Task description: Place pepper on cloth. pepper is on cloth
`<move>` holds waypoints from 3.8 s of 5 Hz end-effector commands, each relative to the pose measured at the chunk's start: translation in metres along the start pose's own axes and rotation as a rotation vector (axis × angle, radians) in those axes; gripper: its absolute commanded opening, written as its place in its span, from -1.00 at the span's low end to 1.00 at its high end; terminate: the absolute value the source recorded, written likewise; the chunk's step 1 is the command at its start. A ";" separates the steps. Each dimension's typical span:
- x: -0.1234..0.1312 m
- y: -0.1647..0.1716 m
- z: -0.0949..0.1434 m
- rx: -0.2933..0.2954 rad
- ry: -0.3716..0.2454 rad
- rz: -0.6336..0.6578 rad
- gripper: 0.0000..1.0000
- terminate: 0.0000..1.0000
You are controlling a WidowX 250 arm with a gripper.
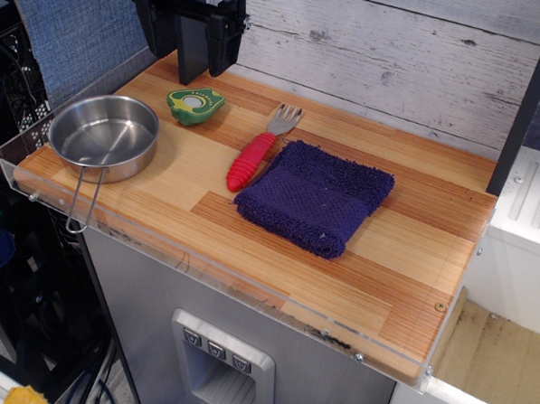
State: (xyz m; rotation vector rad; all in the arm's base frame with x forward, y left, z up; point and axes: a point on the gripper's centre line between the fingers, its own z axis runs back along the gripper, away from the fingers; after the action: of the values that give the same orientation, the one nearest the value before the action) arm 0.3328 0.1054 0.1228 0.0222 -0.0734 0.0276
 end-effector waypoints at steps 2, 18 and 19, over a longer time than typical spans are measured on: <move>0.023 0.015 -0.008 0.024 -0.052 0.000 1.00 -1.00; 0.029 -0.084 -0.017 -0.058 -0.049 0.039 -1.00 -1.00; 0.025 -0.085 -0.031 -0.007 -0.015 0.126 -1.00 -1.00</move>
State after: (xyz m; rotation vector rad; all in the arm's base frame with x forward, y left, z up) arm 0.3608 0.0234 0.0800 0.0099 -0.0540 0.1652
